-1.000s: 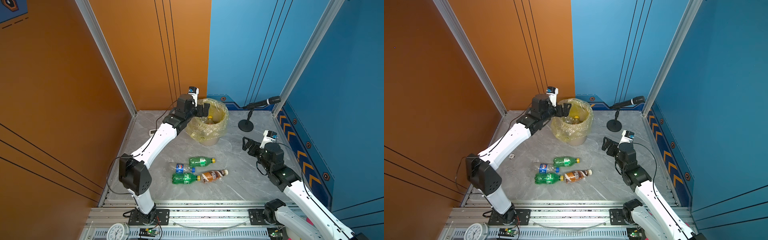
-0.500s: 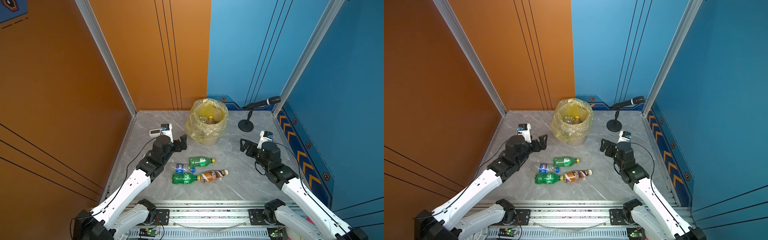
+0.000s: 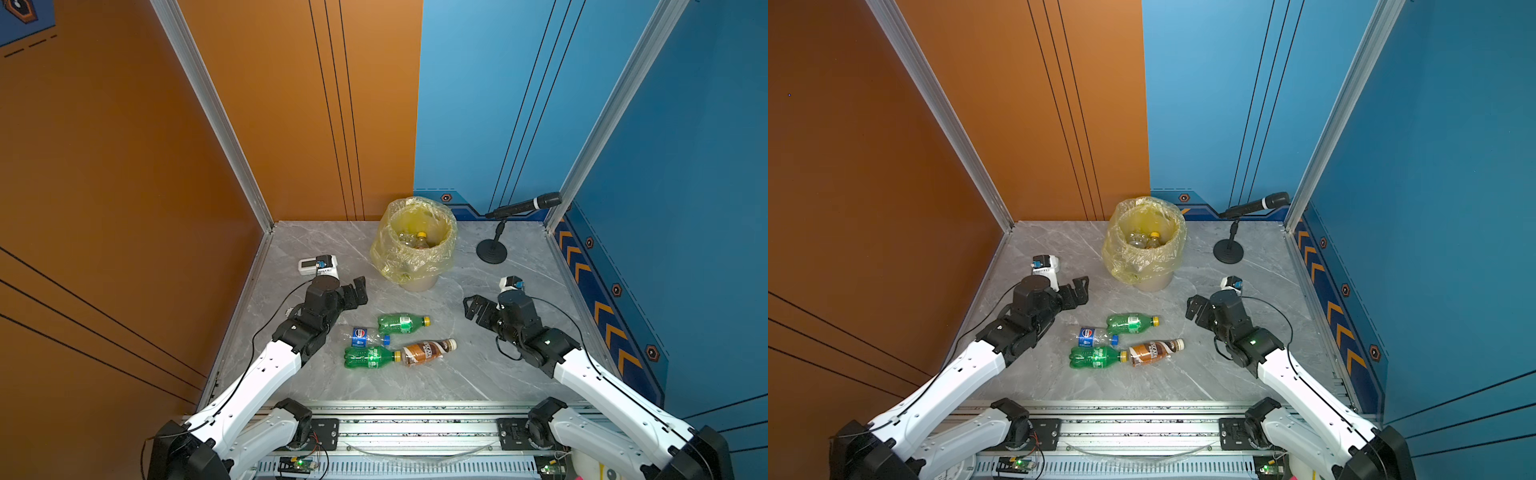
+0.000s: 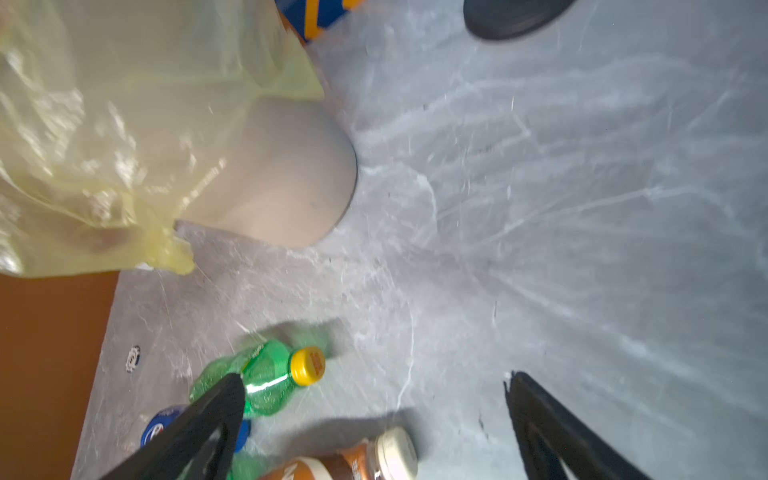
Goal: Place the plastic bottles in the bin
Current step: 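Reach the right gripper to the white-capped Nescafe bottle while left withdraws, then close the right gripper around the Nescafe bottle's neck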
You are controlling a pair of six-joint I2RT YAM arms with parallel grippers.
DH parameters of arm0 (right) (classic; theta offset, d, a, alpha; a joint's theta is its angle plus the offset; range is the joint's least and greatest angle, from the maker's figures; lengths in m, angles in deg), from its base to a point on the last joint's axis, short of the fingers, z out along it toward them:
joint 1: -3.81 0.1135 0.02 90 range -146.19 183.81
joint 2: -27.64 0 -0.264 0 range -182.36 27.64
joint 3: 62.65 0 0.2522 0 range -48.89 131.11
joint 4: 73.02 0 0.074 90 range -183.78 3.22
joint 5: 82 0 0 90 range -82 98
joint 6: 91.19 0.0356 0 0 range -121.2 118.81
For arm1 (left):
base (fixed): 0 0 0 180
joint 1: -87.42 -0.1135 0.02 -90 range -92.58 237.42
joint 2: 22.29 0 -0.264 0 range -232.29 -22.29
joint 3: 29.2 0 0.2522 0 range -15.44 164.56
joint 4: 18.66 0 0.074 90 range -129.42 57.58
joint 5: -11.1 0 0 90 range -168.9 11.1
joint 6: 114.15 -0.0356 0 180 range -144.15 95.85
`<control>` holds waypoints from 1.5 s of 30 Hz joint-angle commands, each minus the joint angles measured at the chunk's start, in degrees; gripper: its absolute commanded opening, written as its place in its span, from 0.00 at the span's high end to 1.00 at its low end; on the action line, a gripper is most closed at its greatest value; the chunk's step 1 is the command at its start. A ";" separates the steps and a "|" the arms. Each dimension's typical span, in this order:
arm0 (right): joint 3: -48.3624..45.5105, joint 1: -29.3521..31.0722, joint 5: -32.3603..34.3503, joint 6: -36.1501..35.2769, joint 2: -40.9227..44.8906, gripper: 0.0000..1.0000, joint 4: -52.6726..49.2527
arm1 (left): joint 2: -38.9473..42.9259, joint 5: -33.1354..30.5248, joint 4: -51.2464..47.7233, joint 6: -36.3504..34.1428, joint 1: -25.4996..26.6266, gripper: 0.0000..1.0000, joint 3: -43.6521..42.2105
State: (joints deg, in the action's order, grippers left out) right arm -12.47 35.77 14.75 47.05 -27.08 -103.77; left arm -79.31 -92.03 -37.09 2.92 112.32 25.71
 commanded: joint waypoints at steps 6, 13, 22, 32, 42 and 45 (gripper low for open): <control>0.22 15.88 9.96 23.99 -3.47 0.00 -7.45 | 0.83 5.55 0.91 0.53 -4.33 0.02 -1.64; 1.40 28.58 15.81 43.74 -8.81 0.00 -8.99 | 1.25 11.71 0.80 0.60 -8.53 0.02 -2.27; 9.02 32.65 18.50 50.03 -20.19 0.00 -11.06 | 0.69 18.27 2.25 0.89 -12.05 0.02 -2.61; 11.57 32.16 14.37 50.74 -28.71 0.01 -6.63 | 0.60 19.83 3.45 1.52 -13.58 0.02 -3.43; 11.84 29.82 10.54 51.37 -34.95 0.06 -0.83 | -0.60 20.85 3.50 1.97 -14.04 0.02 -3.09; 12.30 29.16 9.96 51.62 -36.82 0.10 0.45 | -0.89 21.04 3.20 2.03 -14.09 0.02 -2.83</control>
State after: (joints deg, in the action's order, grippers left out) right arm -1.56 65.54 25.74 97.85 -62.25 -104.87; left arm -79.74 -72.36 -34.69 4.45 98.64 23.09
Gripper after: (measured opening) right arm 0.910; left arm 0.976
